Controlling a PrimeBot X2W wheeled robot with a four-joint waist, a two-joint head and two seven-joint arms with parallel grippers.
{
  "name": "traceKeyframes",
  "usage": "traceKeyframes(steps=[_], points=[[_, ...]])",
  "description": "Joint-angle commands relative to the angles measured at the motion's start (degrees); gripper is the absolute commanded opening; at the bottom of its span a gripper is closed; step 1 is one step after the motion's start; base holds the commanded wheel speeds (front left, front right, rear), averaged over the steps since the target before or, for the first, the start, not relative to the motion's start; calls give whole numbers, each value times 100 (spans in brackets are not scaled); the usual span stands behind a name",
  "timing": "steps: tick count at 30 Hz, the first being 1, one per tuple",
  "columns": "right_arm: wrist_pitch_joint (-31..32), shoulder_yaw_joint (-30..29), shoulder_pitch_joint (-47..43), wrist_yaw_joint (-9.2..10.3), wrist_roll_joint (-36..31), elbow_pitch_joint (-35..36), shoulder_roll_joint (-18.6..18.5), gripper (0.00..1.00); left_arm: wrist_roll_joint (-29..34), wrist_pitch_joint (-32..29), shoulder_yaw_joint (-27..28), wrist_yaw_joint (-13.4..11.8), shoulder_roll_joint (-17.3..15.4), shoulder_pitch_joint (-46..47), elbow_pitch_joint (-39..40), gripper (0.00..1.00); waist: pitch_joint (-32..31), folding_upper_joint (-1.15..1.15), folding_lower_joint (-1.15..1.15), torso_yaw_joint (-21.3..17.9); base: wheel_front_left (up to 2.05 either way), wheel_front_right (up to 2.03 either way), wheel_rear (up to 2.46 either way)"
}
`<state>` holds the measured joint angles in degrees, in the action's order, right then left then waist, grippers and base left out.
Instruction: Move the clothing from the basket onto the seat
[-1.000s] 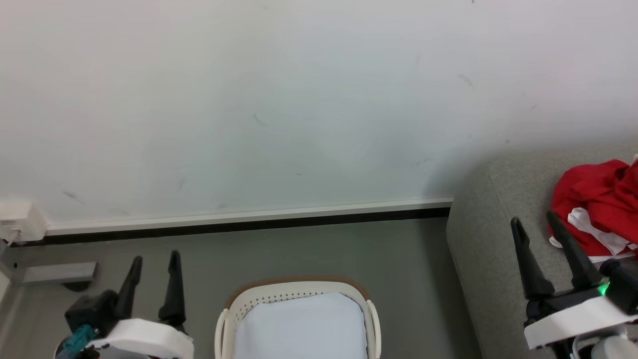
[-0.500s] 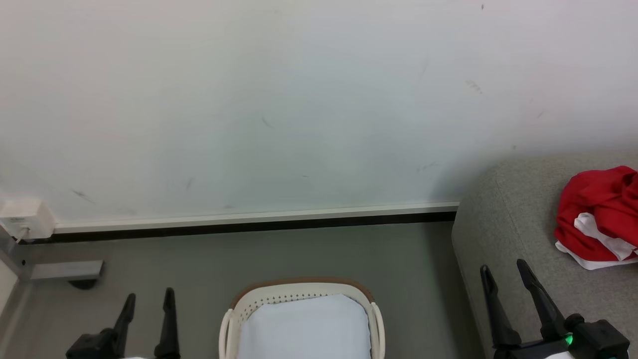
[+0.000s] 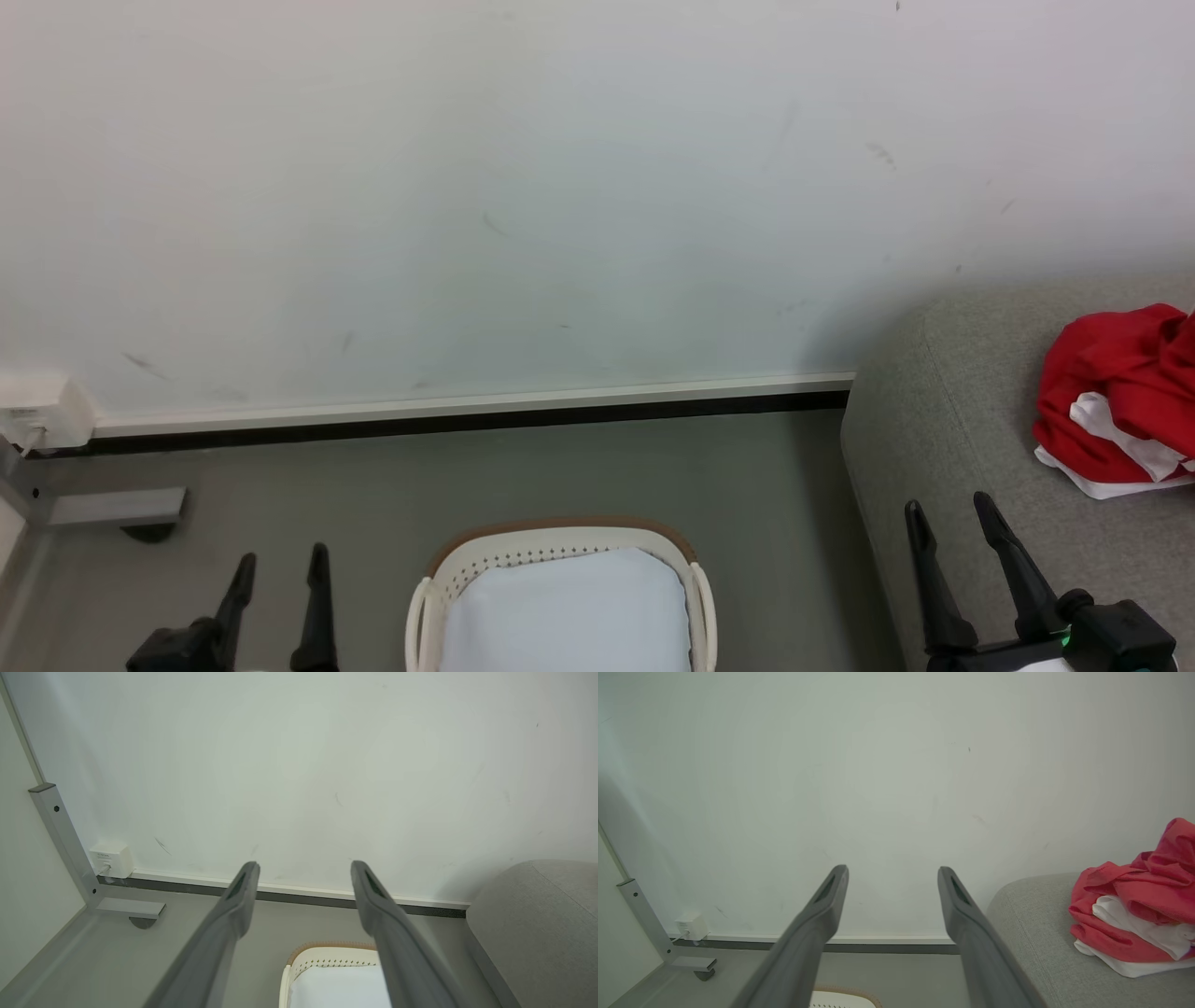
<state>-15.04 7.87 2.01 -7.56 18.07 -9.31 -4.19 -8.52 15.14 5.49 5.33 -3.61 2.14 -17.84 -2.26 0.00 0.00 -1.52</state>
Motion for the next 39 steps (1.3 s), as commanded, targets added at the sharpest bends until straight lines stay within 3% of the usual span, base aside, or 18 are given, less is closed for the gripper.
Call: traceKeyframes(steps=[1, 12, 13, 16, 39], points=[[-18, 17, 20, 16, 24, -35, -13, 100, 72, 0, 53, 20, 13, 60, -3, 100, 0, 0, 0, -11, 0, 0, 0], [-18, 85, 51, 16, 100, -86, -27, 100, 131, 0, 135, 104, 52, 80, -21, 100, -9, 0, 0, -19, 0, 0, 0], [1, 89, 11, 0, 65, -74, 11, 0, 86, -3, 126, 85, 69, 36, -32, 0, -9, 0, 0, -21, 0, 0, 0], [24, 96, -59, 0, 146, -171, 38, 0, 4, -49, 152, 86, 110, -4, -168, 0, -7, 0, 0, -21, 0, 0, 0], [564, -252, 103, 3, 2372, -250, -22, 0, -2463, -662, 124, 126, 93, 116, 18, 0, 40, 0, 0, 11, 0, 0, 0]])
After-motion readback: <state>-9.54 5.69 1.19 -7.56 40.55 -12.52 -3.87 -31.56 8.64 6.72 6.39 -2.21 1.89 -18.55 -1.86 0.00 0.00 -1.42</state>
